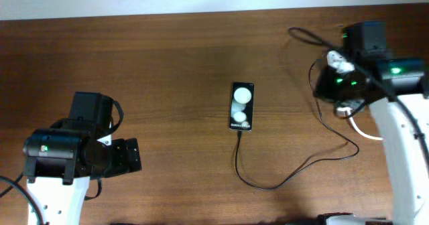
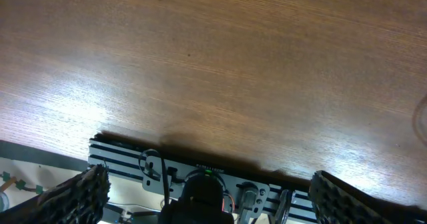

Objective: Plug charger to phone and switch on socket
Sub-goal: 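Move the right gripper over the white power strip's switch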

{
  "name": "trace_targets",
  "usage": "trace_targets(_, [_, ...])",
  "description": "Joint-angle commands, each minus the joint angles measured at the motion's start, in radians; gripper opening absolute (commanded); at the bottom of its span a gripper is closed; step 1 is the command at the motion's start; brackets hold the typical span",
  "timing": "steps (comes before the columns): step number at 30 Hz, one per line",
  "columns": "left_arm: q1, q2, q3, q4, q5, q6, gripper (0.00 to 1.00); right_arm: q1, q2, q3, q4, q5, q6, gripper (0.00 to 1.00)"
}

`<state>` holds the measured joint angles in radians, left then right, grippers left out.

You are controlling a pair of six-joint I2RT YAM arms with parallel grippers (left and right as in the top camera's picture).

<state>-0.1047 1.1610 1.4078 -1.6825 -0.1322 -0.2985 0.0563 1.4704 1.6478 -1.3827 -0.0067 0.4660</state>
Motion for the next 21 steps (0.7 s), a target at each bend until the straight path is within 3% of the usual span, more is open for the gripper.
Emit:
trace_targets(1, [0.005, -0.009, -0.005, 0.002, -0.011, 0.0, 0.99, -0.14, 0.03, 0.019, 0.03, 0.019, -0.005, 0.04])
trace_targets(12, [0.005, -0.009, -0.005, 0.002, -0.011, 0.0, 0.99, -0.364, 0.46, 0.288, 0.06, 0.016, -0.005, 0.04])
trace_targets(21, [0.005, -0.009, -0.005, 0.002, -0.011, 0.0, 0.99, -0.436, 0.673, 0.306, 0.246, -0.026, 0.018, 0.04])
